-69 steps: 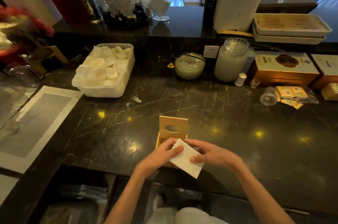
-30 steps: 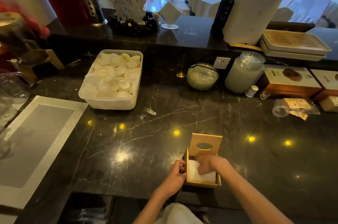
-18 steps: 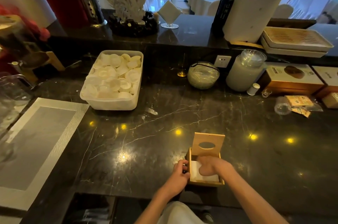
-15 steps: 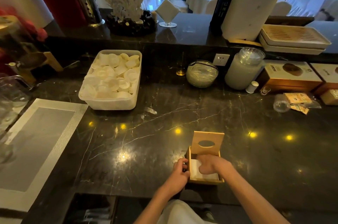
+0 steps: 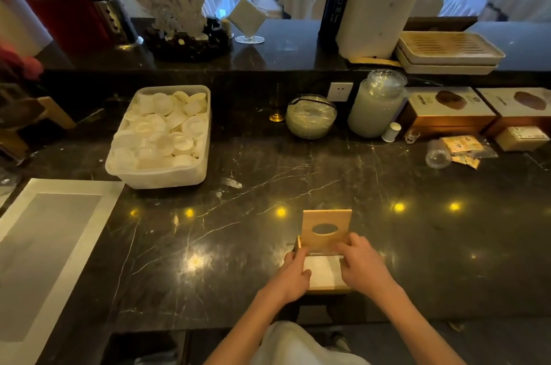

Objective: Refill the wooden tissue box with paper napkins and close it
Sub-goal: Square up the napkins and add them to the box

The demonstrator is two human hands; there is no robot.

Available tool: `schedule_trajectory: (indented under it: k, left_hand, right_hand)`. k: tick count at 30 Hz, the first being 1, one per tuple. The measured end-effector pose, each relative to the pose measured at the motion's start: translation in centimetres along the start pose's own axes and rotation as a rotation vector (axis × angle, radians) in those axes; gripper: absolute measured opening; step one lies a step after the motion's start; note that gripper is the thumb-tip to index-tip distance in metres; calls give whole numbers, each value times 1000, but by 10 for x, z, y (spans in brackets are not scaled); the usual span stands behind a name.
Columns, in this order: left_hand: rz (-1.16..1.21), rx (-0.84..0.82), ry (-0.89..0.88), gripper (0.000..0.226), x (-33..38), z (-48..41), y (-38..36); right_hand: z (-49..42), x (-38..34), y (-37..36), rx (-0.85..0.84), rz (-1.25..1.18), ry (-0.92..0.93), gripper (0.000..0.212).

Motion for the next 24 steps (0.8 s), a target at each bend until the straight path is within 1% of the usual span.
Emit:
schedule_trajectory:
  k: [1, 3, 4, 6, 10, 14, 18, 24]
  left_hand:
    - [-52, -37, 23, 58, 3, -4, 3]
    - [-156, -119, 74, 61, 9, -13, 9]
    - [-209, -156, 94, 61, 13, -18, 11]
    - [-286, -197, 123, 59, 19, -23, 14]
    - [-357, -230, 176, 61, 27, -28, 16]
    - [-394, -233, 233, 53, 31, -36, 20]
    - [-404, -218, 260, 50, 29, -39, 20]
    - [-426, -235, 246, 51, 29, -40, 22]
  right_hand:
    - [-1, 5, 1, -52, 31, -57, 50]
    - [-5, 10, 2, -223, 47, -158, 58]
    - [-8, 10, 1, -278, 29, -182, 61]
    - [-13, 7, -1, -330, -28, -196, 63]
    - [-22, 5, -3, -369, -57, -224, 66]
    - [-33, 5, -2, -472, -70, -271, 78]
    - [-39, 10, -7, -483, -73, -302, 78]
    - [-43, 14, -13, -495, -93, -316, 75]
Point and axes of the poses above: each hand's wrist, its own z-axis away from the middle knuckle, its own y-axis out of the back of the hand, x = y × z, the point moved 1 cm from there along -z, towards the middle knuckle, and after that the axes turned 8 degrees about -z, right-handed, at the moved point
